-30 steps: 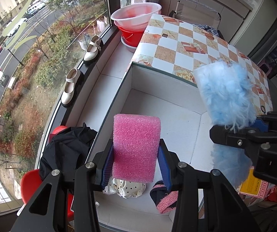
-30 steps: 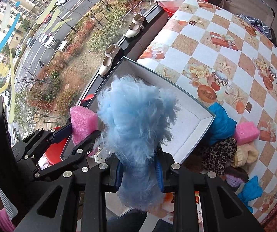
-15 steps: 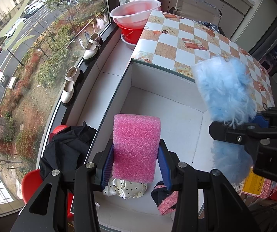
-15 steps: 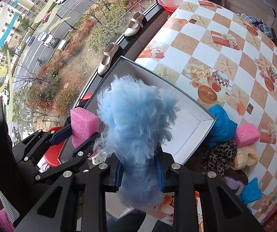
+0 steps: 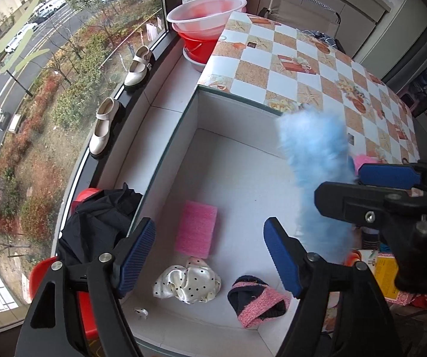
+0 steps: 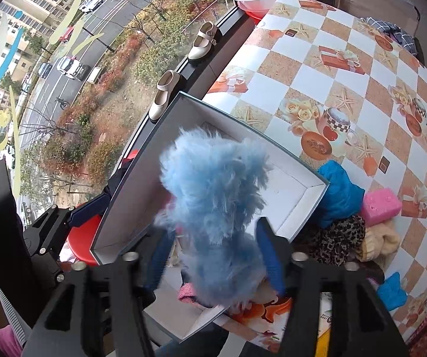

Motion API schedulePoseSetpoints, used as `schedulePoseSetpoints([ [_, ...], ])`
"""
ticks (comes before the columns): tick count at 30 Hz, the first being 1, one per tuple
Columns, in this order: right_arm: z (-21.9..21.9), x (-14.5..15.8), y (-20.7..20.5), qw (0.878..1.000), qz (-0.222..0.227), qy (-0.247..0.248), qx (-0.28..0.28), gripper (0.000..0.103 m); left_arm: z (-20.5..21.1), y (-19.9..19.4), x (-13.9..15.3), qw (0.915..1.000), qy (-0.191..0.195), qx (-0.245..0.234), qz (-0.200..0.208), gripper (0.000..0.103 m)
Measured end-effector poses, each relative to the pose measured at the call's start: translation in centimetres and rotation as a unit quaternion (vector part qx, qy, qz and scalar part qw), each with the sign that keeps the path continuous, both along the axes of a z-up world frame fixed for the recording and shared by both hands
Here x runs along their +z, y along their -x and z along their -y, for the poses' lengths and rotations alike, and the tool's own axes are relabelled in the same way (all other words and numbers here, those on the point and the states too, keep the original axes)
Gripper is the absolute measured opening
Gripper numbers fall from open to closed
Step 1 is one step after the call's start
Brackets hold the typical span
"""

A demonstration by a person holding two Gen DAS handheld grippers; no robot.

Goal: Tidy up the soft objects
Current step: 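Open both tools to drop the sponge and duster into the box, then move both tools back over the pile of soft items on the table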

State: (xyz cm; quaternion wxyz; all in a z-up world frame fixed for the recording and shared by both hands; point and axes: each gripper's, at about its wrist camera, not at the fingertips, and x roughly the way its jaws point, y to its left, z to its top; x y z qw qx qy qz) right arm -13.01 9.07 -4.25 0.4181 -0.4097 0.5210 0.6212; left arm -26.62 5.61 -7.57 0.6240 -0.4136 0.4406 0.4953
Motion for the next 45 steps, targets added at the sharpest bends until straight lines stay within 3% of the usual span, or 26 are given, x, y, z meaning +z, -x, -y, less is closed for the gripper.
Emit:
schedulePoseSetpoints([
  [1, 0.0, 0.1, -0.2, 1.0, 0.005, -0.004, -0.006, 0.098, 0.0, -0.1, 0.1, 1.0, -0.001, -0.001, 0.006, 0.083],
  [2, 0.0, 0.2, -0.4, 1.0, 0.013, -0.007, -0.011, 0.103, 0.1, -0.2, 0.2, 0.9999, -0.001, -0.004, 0.013, 0.086],
  [5, 0.1, 0.6, -1.3, 1.0, 0.015, -0.005, -0.02, 0.103, 0.1, -0.2, 0.5, 0.9987, 0.011, -0.007, 0.05, 0.09],
  [8, 0.7, 1.3, -2.9, 0.999, 0.008, -0.002, -0.035, 0.103, -0.1, -0.6, 1.2, 0.9967, 0.015, -0.011, 0.078, 0.103],
  [14, 2.3, 2.8, -9.4, 0.996, 0.002, 0.02, -0.086, 0.103, -0.5, -3.2, 2.9, 0.9927, 0.018, -0.042, 0.112, 0.103],
  [20, 4.0, 2.7, -17.5, 0.989, 0.034, 0.049, -0.137, 0.103, -0.2, -7.3, 3.7, 0.9888, 0.027, -0.085, 0.119, 0.103],
  [25, 4.6, -0.2, -21.9, 0.983, 0.038, 0.094, -0.152, 0.103, 0.4, -10.7, 3.6, 0.986, 0.04, -0.115, 0.115, 0.103],
  [31, 2.9, -5.4, -23.2, 0.985, 0.048, 0.131, -0.103, 0.103, 1.1, -13.5, 3.2, 0.9863, 0.051, -0.128, 0.09, 0.103],
  [38, -0.9, -11.4, -20.0, 0.987, 0.012, 0.16, -0.018, 0.103, 1.5, -15.2, 2.5, 0.9895, 0.061, -0.118, 0.058, 0.103],
  [41, -2.0, -13.9, -17.7, 0.984, 0.027, 0.174, 0.032, 0.103, 1.6, -15.8, 1.9, 0.9906, 0.07, -0.108, 0.047, 0.103],
  [45, -2.2, -17.1, -16.9, 0.977, 0.088, 0.186, 0.063, 0.103, 1.4, -17.0, 1.2, 0.9907, 0.08, -0.104, 0.034, 0.103],
])
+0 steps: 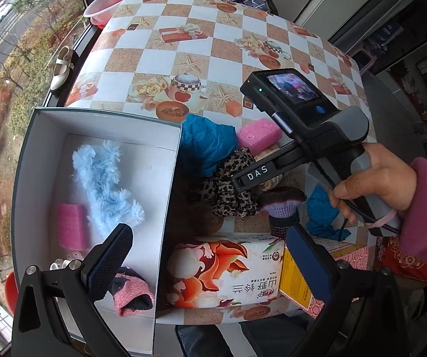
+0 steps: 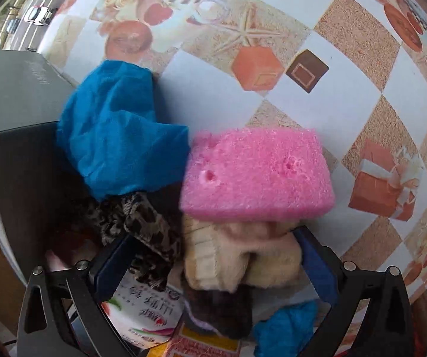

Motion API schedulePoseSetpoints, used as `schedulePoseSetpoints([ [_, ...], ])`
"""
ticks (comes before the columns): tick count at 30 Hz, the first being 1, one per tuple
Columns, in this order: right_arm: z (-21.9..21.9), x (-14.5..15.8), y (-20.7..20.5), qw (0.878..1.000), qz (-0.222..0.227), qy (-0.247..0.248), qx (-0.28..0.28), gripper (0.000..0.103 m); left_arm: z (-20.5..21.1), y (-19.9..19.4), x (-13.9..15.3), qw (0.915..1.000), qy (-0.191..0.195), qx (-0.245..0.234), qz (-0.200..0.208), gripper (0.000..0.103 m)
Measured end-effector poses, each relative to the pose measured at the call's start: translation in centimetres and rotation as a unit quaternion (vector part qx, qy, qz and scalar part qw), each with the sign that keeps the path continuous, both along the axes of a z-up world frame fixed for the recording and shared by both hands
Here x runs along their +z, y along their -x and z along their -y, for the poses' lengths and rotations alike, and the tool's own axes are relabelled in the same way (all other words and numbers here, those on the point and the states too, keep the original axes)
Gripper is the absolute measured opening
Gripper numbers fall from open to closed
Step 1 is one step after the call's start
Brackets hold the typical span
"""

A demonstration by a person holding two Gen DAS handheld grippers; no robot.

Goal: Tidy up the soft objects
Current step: 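Move both tools back over the pile of soft items on the table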

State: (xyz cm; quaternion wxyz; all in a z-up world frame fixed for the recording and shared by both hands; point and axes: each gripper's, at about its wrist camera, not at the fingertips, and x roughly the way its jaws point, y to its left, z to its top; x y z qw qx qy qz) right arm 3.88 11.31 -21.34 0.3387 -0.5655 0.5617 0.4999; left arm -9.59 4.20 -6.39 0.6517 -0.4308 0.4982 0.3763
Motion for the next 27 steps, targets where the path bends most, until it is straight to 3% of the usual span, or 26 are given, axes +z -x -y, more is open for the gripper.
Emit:
schedulePoseSetpoints([
  [4, 1.4, -0.7, -4.0, 0.998, 0.042, -0.01, -0.041, 0.103, -0.4, -1.7, -0.4, 0.9999, 0.004, -0.013, -0.006, 0.103],
  [10, 5.3, -0.4, -14.4, 0.986, 0.091, -0.012, -0.142, 0.103, -1.6, -5.5, -0.4, 0.9987, 0.001, -0.05, -0.011, 0.103],
  [13, 7.8, 0.5, -20.1, 0.968, 0.108, -0.015, -0.226, 0.103, -2.2, -7.6, -0.4, 0.9971, -0.002, -0.074, -0.016, 0.103],
  [18, 13.1, 3.5, -26.9, 0.925, 0.028, -0.052, -0.375, 0.103, -3.1, -11.4, -0.4, 0.9922, -0.005, -0.123, -0.02, 0.103],
  [23, 17.3, 4.8, -30.9, 0.885, 0.023, -0.07, -0.459, 0.103, -4.4, -15.9, -1.6, 0.9866, -0.011, -0.161, -0.026, 0.103],
  [27, 18.1, 4.8, -31.9, 0.883, 0.04, -0.086, -0.46, 0.103, -6.6, -18.9, -4.9, 0.9827, -0.035, -0.165, -0.077, 0.103],
])
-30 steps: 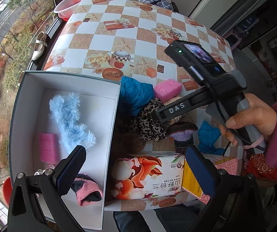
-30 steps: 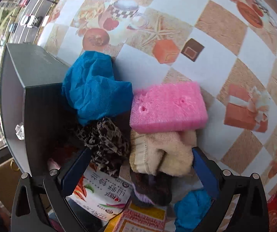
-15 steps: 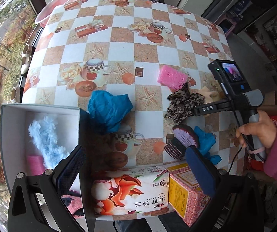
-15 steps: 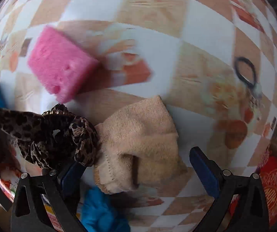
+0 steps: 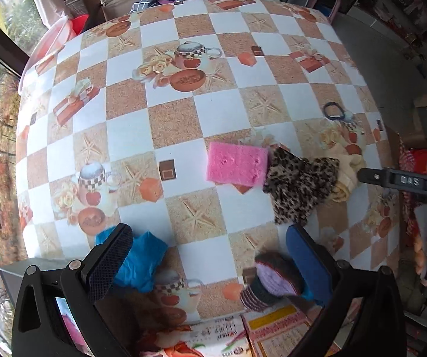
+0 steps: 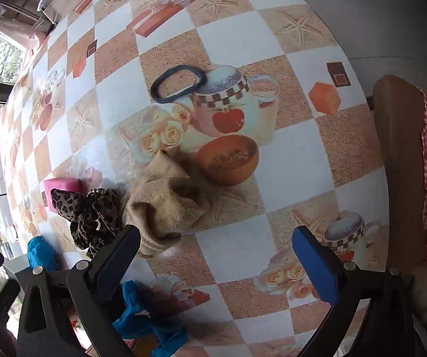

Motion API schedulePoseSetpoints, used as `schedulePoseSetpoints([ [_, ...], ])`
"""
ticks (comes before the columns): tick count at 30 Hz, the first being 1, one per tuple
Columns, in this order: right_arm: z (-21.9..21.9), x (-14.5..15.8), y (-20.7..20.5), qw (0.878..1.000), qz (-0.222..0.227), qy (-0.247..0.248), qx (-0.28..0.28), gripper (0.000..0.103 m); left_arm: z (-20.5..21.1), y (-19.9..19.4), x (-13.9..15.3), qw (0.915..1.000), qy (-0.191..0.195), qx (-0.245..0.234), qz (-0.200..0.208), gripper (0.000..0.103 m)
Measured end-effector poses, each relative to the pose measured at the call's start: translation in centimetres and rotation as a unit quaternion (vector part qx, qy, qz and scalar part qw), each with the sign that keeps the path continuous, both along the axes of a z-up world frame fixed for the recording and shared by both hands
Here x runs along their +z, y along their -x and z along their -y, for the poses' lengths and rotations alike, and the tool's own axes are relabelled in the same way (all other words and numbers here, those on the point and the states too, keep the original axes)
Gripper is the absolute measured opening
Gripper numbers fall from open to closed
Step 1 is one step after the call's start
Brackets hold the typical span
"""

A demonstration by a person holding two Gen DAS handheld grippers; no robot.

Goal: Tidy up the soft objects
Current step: 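Move both tools back over the pile of soft items on the table, then lower the left tool onto a pink foam sponge while the right tool approaches the beige knit sock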

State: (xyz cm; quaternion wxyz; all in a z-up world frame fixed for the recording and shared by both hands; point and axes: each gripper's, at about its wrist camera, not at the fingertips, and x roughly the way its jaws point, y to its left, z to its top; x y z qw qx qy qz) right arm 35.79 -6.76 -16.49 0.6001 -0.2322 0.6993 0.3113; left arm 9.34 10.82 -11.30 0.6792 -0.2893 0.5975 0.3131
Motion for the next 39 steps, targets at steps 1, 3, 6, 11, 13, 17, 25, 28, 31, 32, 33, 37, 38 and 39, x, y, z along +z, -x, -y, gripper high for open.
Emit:
schedulePoseSetpoints([
  [1, 0.0, 0.1, 0.0, 1.0, 0.014, 0.0, 0.002, 0.103, -0.7, -0.4, -1.1, 0.9999, -0.003, 0.005, -0.013, 0.103],
  [3, -0.2, 0.2, 0.2, 1.0, 0.024, -0.002, 0.002, 0.103, -1.9, -0.9, -2.9, 0.9996, 0.004, 0.017, -0.023, 0.103],
  [6, -0.3, -0.4, 0.3, 1.0, 0.018, -0.004, 0.003, 0.103, -2.3, -1.8, -4.1, 0.9999, 0.009, 0.01, -0.006, 0.103],
  [11, -1.2, -2.6, 0.7, 1.0, 0.008, -0.006, -0.001, 0.103, -1.4, -4.5, -5.9, 0.9993, 0.009, -0.035, 0.0, 0.103],
  [13, -1.4, -3.4, 1.1, 1.0, 0.001, -0.009, 0.007, 0.103, -1.3, -5.3, -6.8, 0.9992, 0.014, -0.038, 0.001, 0.103],
  [17, -1.5, -4.8, 1.3, 0.999, 0.005, 0.016, 0.032, 0.103, -2.2, -5.3, -8.6, 0.9989, -0.004, -0.02, -0.043, 0.103],
  [25, 4.4, -3.6, -2.9, 0.998, 0.053, 0.032, -0.014, 0.103, -4.9, 0.5, -6.3, 0.9989, -0.018, 0.043, -0.012, 0.103],
  [28, 5.6, -2.2, -3.5, 0.998, 0.05, 0.0, -0.033, 0.103, -5.0, 1.7, -5.3, 0.9971, -0.04, 0.058, -0.028, 0.103],
  [31, 6.0, -1.3, -2.7, 0.999, 0.032, -0.03, -0.027, 0.103, -4.6, 1.2, -6.8, 0.9967, -0.03, 0.048, -0.058, 0.103],
  [32, 5.5, -1.3, -2.3, 0.999, 0.029, -0.032, -0.016, 0.103, -4.0, 0.6, -7.3, 0.9968, -0.03, 0.035, -0.065, 0.103],
  [33, 4.9, -1.4, -1.8, 0.999, 0.027, -0.032, -0.003, 0.103, -3.3, 0.0, -7.7, 0.997, -0.03, 0.022, -0.068, 0.103],
  [37, 1.9, -1.7, 0.9, 0.998, 0.017, -0.036, 0.048, 0.103, -0.5, -2.2, -8.5, 0.9973, -0.032, -0.014, -0.064, 0.103],
  [38, 1.2, -2.1, 1.4, 0.997, 0.014, -0.033, 0.063, 0.103, -0.3, -2.4, -8.5, 0.9975, -0.032, -0.014, -0.061, 0.103],
  [39, 0.7, -2.5, 1.9, 0.997, 0.014, -0.028, 0.076, 0.103, -0.2, -2.8, -8.5, 0.9976, -0.035, -0.012, -0.059, 0.103],
])
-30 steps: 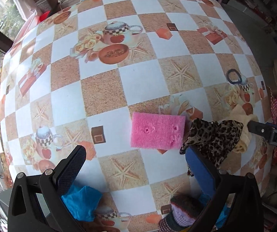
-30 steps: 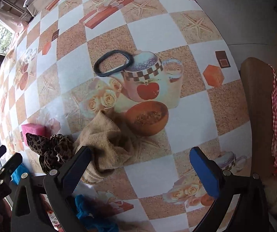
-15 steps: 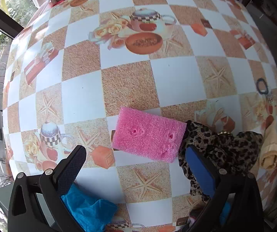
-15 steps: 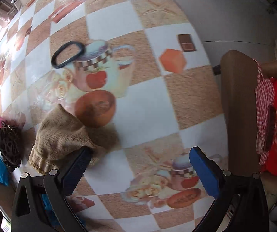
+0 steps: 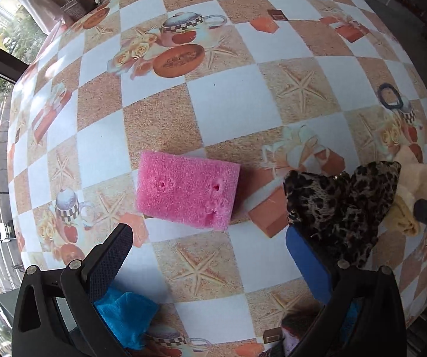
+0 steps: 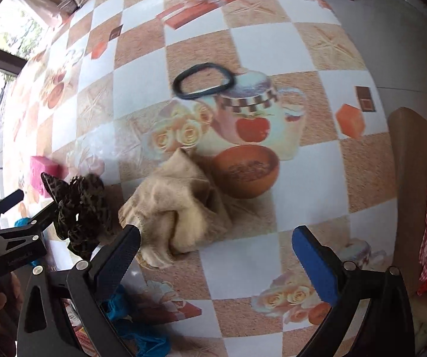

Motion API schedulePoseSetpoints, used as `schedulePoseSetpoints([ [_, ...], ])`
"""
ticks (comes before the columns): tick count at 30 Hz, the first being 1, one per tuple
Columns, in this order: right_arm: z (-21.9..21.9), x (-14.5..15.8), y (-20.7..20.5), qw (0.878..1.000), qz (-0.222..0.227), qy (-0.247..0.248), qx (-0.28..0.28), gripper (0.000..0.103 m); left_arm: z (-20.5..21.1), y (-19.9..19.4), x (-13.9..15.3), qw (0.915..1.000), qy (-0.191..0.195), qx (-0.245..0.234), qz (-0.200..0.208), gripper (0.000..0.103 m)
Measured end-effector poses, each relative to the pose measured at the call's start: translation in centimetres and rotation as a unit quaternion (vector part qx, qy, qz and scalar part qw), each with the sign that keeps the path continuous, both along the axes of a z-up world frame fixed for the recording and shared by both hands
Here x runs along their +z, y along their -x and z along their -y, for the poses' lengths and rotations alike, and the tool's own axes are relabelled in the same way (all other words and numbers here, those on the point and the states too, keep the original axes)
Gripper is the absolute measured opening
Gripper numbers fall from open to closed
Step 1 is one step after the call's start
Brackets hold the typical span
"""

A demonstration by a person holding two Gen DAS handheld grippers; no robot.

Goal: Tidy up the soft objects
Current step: 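Lower the left tool onto a pink foam sponge while the right tool approaches the beige knit sock, then close the left tool on the pink sponge while the right tool grasps the beige sock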

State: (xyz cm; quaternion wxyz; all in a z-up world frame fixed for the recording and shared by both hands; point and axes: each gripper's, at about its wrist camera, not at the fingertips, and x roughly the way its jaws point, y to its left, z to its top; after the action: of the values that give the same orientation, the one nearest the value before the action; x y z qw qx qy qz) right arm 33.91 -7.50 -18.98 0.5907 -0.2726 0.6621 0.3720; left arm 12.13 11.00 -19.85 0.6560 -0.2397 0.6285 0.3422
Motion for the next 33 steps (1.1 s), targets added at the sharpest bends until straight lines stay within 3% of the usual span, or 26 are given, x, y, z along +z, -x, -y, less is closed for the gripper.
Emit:
schedulePoseSetpoints([
  [3, -1.3, -0.7, 0.6, 1.0, 0.01, 0.01, 0.024, 0.103, -0.9, 0.2, 0.2, 1.0, -0.005, 0.004, 0.003, 0.103],
  [9, -3.4, -1.7, 1.6, 0.998, 0.001, 0.019, 0.065, 0.103, -4.7, 0.1, -0.8, 0.9994, 0.022, 0.024, 0.012, 0.103],
  [10, -4.1, -2.0, 3.4, 0.997, 0.003, 0.027, 0.071, 0.103, -4.9, 0.1, -1.2, 0.9993, 0.027, 0.025, 0.011, 0.103],
  [16, -6.7, -3.0, 5.3, 0.992, 0.046, 0.046, 0.105, 0.103, -5.5, 0.3, -2.7, 0.9976, 0.049, 0.046, 0.017, 0.103],
  [29, -8.9, -3.7, 5.7, 0.99, 0.062, 0.048, 0.12, 0.102, -6.4, 1.2, -3.7, 0.9956, 0.068, 0.062, 0.02, 0.102],
  [30, -9.2, -3.6, 5.8, 0.989, 0.066, 0.043, 0.128, 0.098, -6.2, 0.7, -3.5, 0.9958, 0.066, 0.06, 0.021, 0.101],
  [32, -9.6, -3.1, 6.5, 0.986, 0.074, 0.027, 0.144, 0.085, -5.4, 0.1, -2.8, 0.9967, 0.06, 0.048, 0.027, 0.088],
  [33, -9.9, -2.9, 6.9, 0.985, 0.078, 0.02, 0.152, 0.071, -5.1, -0.2, -2.4, 0.9972, 0.055, 0.038, 0.031, 0.082],
])
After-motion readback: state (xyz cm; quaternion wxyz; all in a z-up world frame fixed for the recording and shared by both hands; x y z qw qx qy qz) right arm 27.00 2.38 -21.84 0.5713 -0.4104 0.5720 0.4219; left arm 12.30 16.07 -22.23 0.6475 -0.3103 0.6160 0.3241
